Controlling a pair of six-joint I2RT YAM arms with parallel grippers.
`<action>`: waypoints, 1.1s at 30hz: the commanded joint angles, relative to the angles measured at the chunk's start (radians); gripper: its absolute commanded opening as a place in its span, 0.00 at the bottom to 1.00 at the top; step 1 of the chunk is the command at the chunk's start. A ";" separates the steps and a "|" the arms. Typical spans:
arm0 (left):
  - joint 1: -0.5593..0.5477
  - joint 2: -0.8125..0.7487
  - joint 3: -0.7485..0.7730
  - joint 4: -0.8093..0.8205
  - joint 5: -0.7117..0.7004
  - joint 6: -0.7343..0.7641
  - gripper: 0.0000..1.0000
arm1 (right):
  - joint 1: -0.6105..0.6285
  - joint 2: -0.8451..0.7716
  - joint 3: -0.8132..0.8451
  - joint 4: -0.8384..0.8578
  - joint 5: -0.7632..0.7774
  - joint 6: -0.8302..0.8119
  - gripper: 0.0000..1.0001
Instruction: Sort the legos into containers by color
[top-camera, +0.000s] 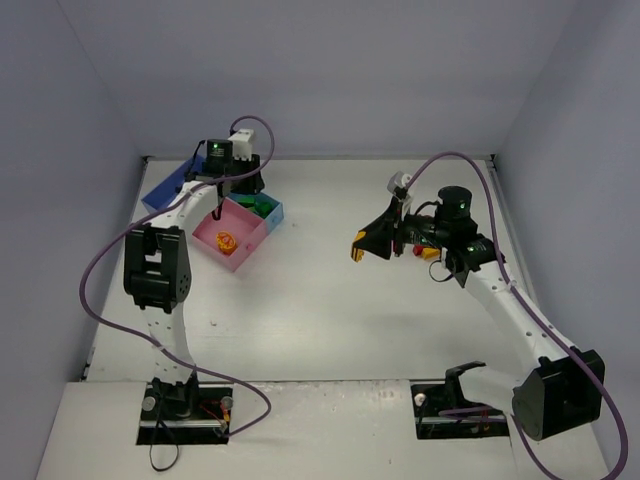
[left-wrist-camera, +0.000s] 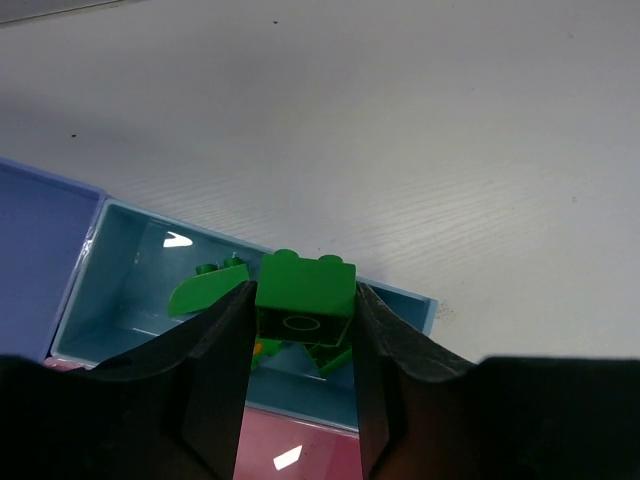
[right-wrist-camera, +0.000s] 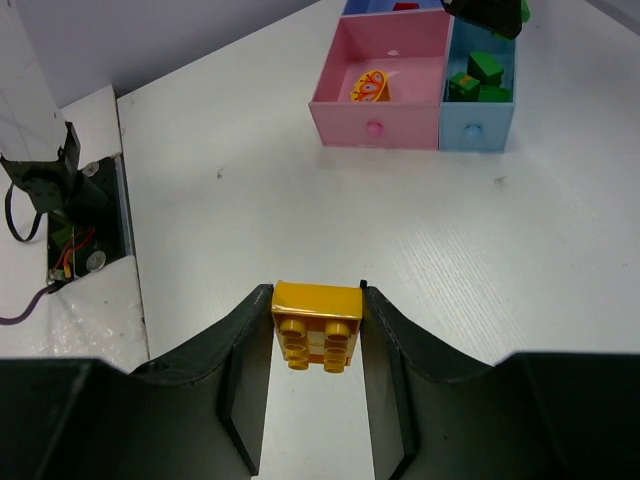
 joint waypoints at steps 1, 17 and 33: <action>0.015 -0.033 0.053 0.054 -0.051 -0.041 0.35 | 0.004 -0.030 0.009 0.053 -0.003 0.011 0.00; 0.019 -0.128 -0.011 0.030 -0.042 -0.075 0.62 | 0.033 0.011 0.049 0.054 0.041 0.040 0.00; -0.190 -0.566 -0.445 0.360 0.694 -0.058 0.70 | 0.084 0.109 0.133 0.215 0.049 0.203 0.00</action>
